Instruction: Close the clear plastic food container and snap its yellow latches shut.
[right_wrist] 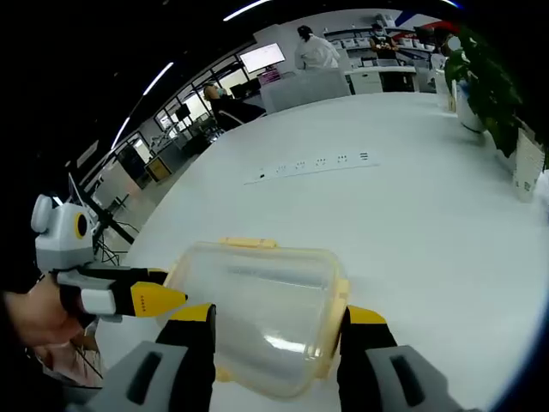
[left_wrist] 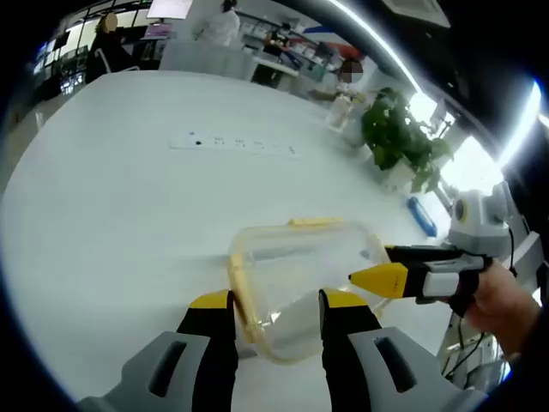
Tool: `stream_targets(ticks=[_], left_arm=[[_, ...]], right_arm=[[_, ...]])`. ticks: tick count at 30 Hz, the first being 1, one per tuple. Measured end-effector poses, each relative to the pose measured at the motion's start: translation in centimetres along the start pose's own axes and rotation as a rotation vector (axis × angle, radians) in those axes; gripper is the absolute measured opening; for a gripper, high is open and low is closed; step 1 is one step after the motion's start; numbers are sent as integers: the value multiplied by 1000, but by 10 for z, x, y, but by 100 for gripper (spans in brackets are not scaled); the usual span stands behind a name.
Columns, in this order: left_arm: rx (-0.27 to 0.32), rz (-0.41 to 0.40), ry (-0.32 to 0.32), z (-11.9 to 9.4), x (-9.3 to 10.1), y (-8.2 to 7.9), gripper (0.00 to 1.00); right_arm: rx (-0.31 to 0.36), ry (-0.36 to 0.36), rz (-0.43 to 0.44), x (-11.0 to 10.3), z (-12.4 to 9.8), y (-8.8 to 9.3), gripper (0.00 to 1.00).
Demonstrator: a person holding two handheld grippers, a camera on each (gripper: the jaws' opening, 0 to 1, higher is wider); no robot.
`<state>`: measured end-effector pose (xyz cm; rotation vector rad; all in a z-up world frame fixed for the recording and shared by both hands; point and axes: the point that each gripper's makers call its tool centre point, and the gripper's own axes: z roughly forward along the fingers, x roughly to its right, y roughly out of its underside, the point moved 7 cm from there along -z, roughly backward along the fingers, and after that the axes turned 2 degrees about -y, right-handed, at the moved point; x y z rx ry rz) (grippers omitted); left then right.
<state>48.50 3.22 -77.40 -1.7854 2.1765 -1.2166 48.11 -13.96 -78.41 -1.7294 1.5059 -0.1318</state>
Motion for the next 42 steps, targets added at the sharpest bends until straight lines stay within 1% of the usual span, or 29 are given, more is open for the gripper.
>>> stream_targets(ticks=[5,7,13,21,28,34,38,42], left_arm=[[-3,8,-16,-6,-10,-2,37],[-3,-3,-19,-8,-17,-4,37],[-1,-6,-23,-13,-33,-10,37],[2,-3,-31,-20,-55,-18,37],[5,-17,-45,-27,-74,-23,37],[0,-11,-44,-30,-87,-28,37],[4,-21,-49,-33,-94,-29,37],[-2,-16,-50,-34,-96,-30,37]], right_arm=[[-9,-16,-15,-9,10,-5,56],[-13,-20,-19,-14,16,-7,56],[-5,-19,-21,-26,27,-10,56],[26,-22,-24,-43,43,-14,56],[43,-28,-28,-57,57,-19,56],[52,-26,-27,-67,64,-21,56],[60,-25,-26,-73,69,-22,56],[59,-19,-19,-76,71,-22,56]])
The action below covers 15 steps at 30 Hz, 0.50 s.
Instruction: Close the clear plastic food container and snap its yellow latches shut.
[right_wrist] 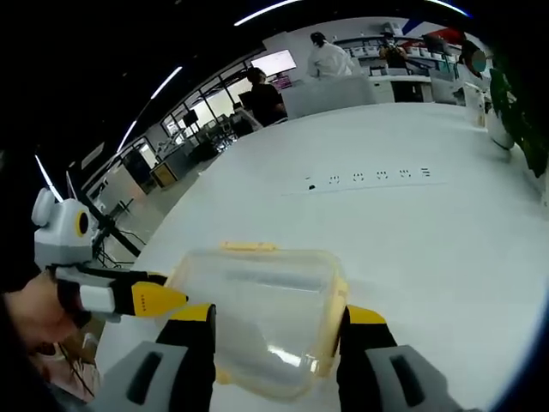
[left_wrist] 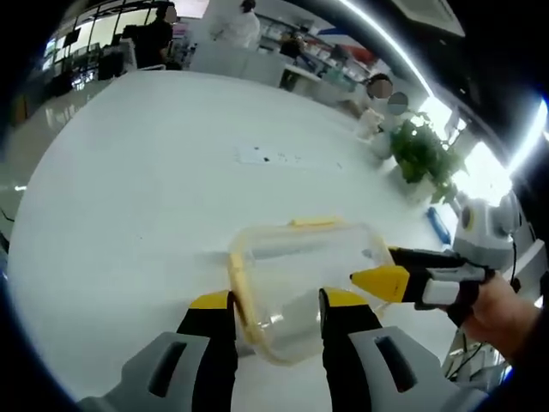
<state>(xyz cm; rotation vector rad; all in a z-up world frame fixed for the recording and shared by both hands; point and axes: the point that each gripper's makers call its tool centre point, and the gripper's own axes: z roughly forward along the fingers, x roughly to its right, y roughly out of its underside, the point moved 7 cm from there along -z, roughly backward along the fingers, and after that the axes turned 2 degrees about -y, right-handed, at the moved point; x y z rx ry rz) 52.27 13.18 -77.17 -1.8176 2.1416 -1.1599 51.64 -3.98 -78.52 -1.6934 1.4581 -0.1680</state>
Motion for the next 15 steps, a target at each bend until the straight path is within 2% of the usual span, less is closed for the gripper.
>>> stream_targets(ticks=[10,15], left_arm=[[0,-6,-4,-1,-5,-2,37],[6,-17,-8,-1,-5,-2,38]], right_arm=[[10,-2,4,-3,3,0,56],[22,-9,34,1,3,0,56]])
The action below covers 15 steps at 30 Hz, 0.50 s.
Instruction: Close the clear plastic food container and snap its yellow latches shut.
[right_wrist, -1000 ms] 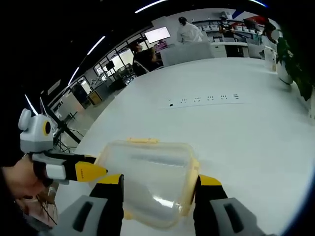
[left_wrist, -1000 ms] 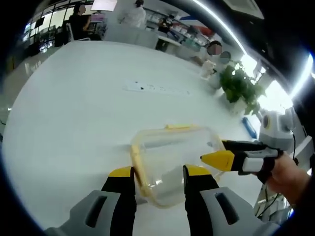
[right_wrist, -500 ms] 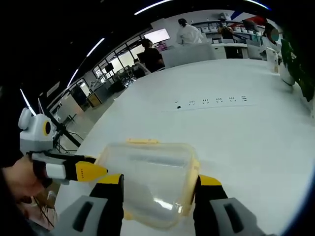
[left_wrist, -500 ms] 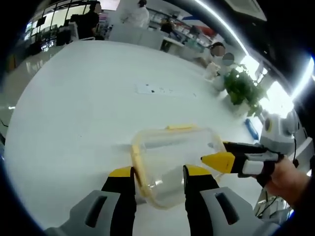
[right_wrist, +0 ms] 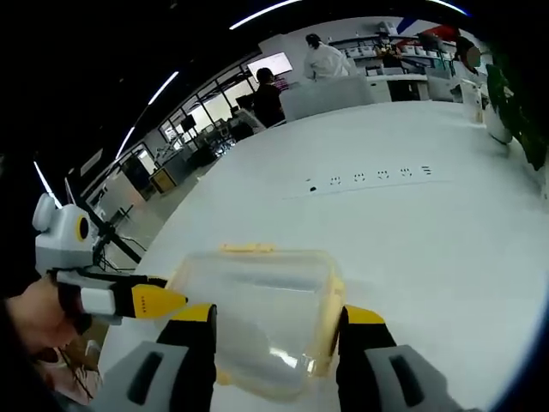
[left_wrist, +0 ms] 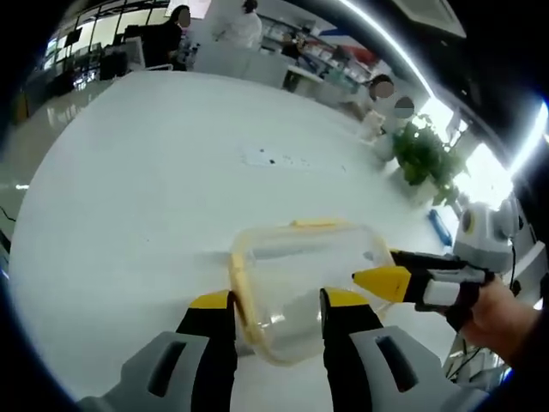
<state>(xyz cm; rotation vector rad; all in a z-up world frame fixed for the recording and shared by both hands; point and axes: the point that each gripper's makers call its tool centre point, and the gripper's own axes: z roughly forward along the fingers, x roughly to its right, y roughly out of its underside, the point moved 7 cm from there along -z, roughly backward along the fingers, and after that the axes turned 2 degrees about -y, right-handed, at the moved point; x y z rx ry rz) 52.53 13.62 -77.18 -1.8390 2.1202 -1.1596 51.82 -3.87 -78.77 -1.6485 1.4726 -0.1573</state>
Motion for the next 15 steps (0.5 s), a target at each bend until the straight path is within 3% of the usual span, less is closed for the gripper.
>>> stream_targets(ticks=[5,12,15], left_arm=[[13,-22,-4,1,0,0,38],[25,-43,12,1,2,-1,42],[87,-47,29,-2,3,-5,44]], right_arm=[[-2,-18,72,2,1,3,56],[-6,-3,51,2,-2,-1,55],[32,-2,59,6,-8,-8,56]])
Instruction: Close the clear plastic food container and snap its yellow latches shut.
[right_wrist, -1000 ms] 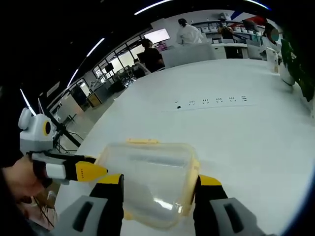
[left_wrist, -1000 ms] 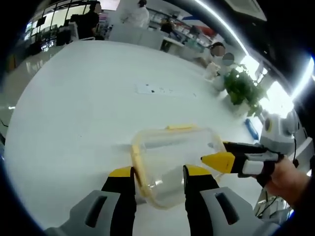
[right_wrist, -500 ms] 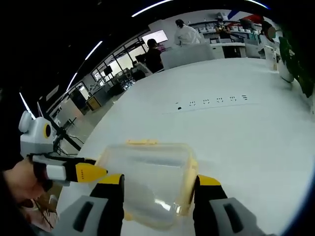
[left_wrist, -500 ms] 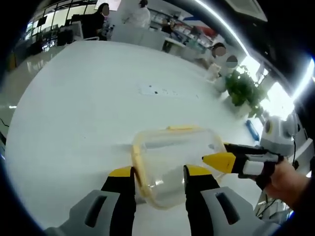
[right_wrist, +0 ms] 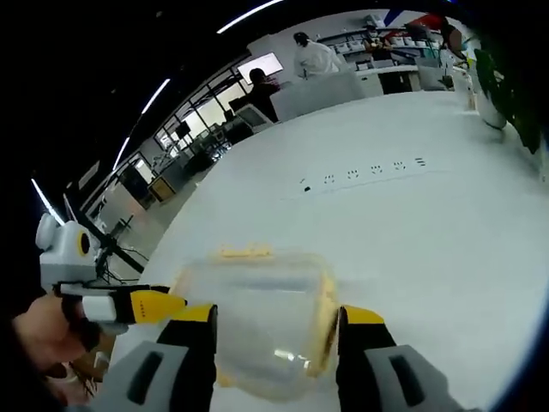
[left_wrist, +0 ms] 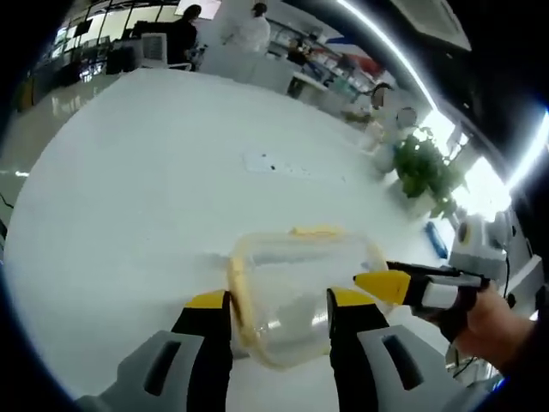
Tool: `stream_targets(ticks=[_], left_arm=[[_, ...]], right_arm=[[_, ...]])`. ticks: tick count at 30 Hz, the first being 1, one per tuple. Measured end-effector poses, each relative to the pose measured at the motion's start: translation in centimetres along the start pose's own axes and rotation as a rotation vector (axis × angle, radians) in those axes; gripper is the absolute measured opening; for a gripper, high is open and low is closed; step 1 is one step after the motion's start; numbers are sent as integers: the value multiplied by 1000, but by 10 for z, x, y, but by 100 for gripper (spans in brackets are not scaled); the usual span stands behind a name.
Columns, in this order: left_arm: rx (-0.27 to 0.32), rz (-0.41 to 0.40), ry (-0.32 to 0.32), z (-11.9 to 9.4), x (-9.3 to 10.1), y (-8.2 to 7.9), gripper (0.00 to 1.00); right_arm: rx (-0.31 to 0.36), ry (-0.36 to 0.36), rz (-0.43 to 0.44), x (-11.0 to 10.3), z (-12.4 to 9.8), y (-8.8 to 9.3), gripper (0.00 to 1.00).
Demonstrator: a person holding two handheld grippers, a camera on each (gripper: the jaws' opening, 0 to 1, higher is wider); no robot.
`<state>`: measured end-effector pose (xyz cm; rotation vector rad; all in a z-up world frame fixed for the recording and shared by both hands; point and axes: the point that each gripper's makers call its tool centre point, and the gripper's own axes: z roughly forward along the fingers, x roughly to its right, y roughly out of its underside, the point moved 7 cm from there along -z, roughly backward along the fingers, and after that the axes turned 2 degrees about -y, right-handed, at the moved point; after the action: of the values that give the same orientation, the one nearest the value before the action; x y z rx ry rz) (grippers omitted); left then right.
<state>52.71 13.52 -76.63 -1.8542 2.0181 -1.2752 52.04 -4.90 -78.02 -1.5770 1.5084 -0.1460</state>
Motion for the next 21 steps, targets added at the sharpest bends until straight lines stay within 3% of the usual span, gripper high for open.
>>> stream_targets(ticks=[3,5,8,11,13,14,18,21], left_arm=[[54,-4,5,-4,-1,-1,44],[74,-13,1,-3,-3,0,50],[90,-45,-9,0,-9,6,67],[88,-26,-25,2,-15,8,77],[112,-23,-19,2,-16,7,95],[118,-26,-16,3,-16,7,100],[101,-2,-18,4,-20,11,100],[127,-60,8,-3,-18,9,100]], right_arm=[[49,4,29,9,-6,-8,60],[61,7,37,13,-9,-8,67],[68,14,33,17,-8,-5,83],[60,-1,59,21,-9,-2,89],[86,18,47,23,-10,-4,100],[90,17,7,23,-12,-5,100],[111,2,10,18,-12,-4,100],[132,-1,1,12,-17,-5,100]])
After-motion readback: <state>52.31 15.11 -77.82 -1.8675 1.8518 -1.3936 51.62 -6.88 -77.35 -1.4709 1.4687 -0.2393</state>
